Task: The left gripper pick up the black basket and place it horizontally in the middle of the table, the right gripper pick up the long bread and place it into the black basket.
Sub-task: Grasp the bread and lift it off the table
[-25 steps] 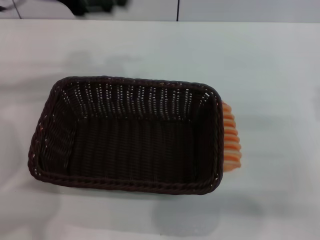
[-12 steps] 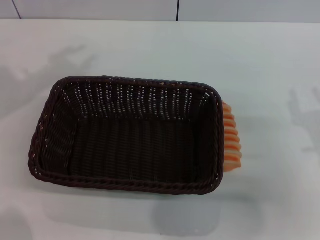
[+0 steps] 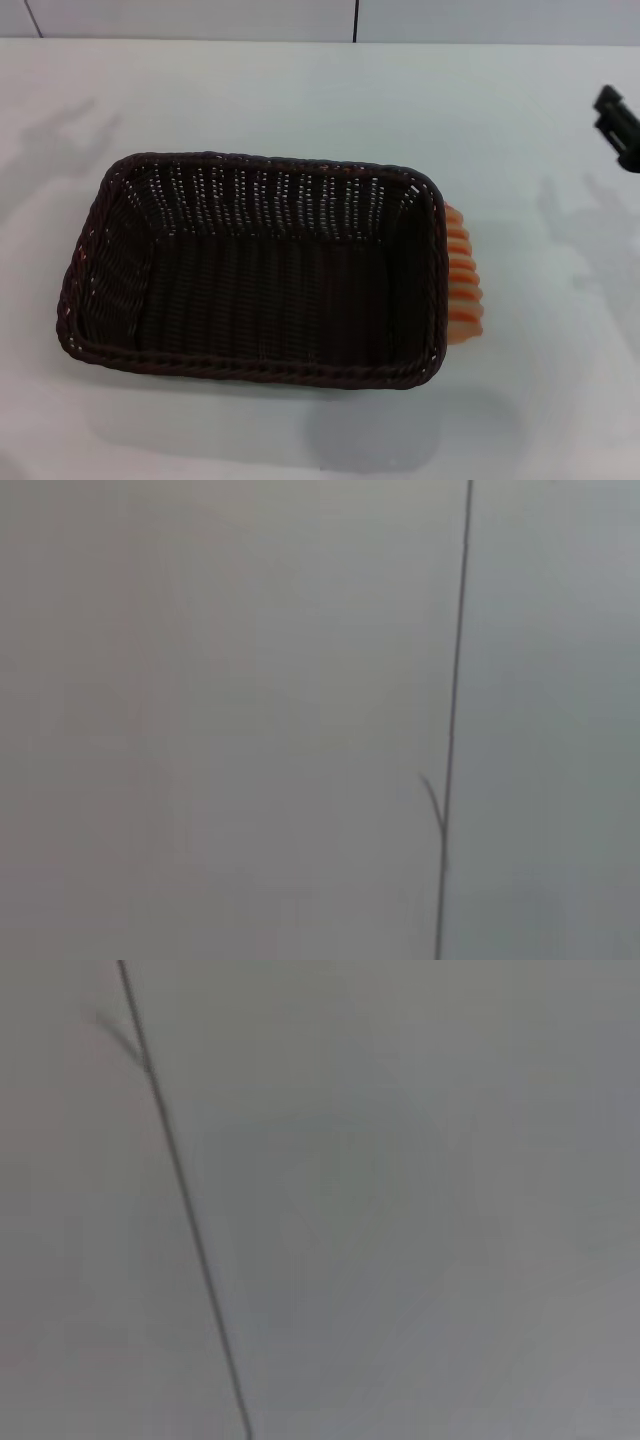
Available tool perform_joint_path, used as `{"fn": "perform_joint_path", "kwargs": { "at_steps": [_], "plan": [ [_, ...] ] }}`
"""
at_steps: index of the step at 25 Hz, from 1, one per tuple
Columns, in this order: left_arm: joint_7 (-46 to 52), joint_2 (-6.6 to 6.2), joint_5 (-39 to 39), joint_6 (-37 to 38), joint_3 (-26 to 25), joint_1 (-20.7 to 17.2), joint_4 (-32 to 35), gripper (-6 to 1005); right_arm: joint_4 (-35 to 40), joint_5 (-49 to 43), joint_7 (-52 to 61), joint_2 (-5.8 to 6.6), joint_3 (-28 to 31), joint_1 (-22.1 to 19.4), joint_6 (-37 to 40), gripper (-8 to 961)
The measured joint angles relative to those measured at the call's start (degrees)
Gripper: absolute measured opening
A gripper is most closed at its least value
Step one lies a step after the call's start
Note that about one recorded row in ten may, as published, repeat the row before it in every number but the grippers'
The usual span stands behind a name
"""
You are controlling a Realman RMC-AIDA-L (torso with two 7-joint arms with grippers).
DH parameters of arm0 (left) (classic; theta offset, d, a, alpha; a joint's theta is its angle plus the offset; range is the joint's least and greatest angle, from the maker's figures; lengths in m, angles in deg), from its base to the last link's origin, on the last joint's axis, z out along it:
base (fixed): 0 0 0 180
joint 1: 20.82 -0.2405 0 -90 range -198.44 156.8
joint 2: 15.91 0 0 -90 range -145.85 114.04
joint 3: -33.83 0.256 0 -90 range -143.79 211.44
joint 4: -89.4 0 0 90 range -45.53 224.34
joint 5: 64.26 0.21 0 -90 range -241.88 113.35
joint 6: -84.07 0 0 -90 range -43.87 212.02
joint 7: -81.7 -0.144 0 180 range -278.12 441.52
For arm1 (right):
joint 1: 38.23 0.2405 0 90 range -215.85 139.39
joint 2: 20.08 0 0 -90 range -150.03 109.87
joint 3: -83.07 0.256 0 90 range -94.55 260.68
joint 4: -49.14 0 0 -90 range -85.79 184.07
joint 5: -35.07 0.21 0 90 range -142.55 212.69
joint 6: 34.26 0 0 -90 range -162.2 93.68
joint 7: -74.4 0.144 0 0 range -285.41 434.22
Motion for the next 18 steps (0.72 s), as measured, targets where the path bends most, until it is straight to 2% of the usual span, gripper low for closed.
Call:
{"fn": "perform_joint_path", "kwargs": {
  "at_steps": [4, 7, 12, 18],
  "plan": [
    [-0.6, 0.01, -0.1, 0.0, -1.6, -0.4, 0.1, 453, -6.6, 0.2, -0.2, 0.70, 1.3, 3.1, -14.4, 590],
    [-1.0, -0.01, 0.0, 0.1, -1.7, -0.4, 0.2, 454, -10.6, 0.3, -0.2, 0.61, 2.7, 4.5, -23.4, 590],
    [-1.8, -0.11, 0.1, 0.7, -1.8, -0.4, 0.4, 454, -15.7, 1.5, -0.3, 0.22, 4.7, 5.7, -33.5, 590],
    [-2.5, -0.38, 0.1, 2.0, -1.8, -0.5, 0.7, 453, -16.0, 4.8, -0.8, 0.25, 6.0, 8.2, -39.3, 590]
  ]
}}
